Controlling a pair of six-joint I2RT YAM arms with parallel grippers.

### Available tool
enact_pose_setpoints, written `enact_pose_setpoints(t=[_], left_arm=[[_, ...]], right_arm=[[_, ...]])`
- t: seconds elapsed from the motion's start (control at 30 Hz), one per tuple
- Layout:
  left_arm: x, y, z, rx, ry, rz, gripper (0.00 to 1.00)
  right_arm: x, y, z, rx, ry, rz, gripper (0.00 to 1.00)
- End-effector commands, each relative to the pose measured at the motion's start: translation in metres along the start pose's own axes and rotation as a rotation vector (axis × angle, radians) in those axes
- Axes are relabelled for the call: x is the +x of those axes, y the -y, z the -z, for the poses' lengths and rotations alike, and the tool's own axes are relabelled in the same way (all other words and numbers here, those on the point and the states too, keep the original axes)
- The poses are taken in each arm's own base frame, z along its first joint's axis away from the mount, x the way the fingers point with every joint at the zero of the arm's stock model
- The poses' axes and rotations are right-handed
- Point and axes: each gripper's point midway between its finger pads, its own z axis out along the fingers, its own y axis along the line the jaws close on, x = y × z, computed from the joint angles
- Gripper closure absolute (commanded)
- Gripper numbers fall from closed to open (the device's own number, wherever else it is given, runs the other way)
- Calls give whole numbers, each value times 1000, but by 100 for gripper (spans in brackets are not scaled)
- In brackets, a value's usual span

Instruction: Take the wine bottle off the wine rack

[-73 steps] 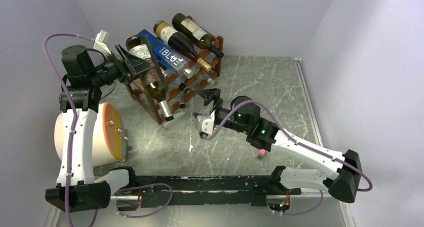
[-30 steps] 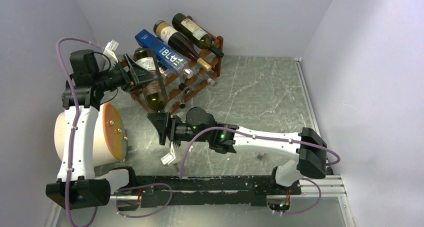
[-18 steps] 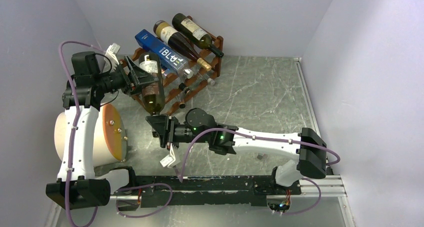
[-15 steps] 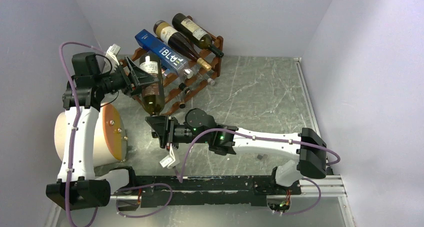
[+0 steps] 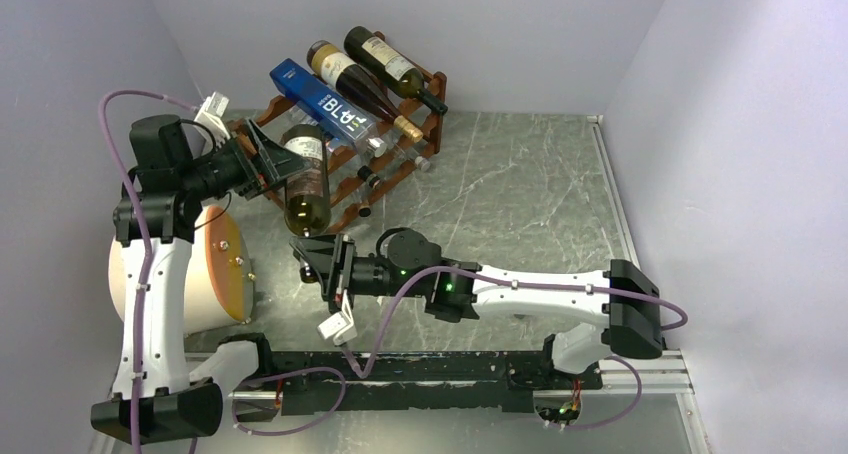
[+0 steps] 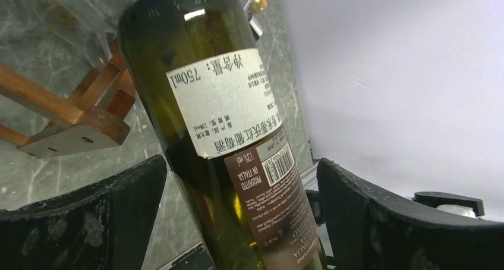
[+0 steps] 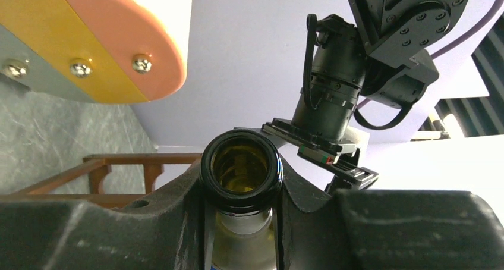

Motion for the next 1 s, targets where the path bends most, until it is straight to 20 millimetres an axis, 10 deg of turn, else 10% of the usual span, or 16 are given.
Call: enact_pose_setpoints(t=[0.0,0.5,0.7,0.97], left_arm=[[-8,-5,11,-83,75,-45,1],[-63,11,45,-207,354,-244,1],[-96,34,51,-156,483,-319,1],[-144,65,60,-104,635,-402,1]], right_arm=[[-10,78,27,249,6,20,100],[-15,124,83,458,-78,-718,100],[36,78,111,594,-494,-1241,100],[76,3,188,786,-880,-1419,100]])
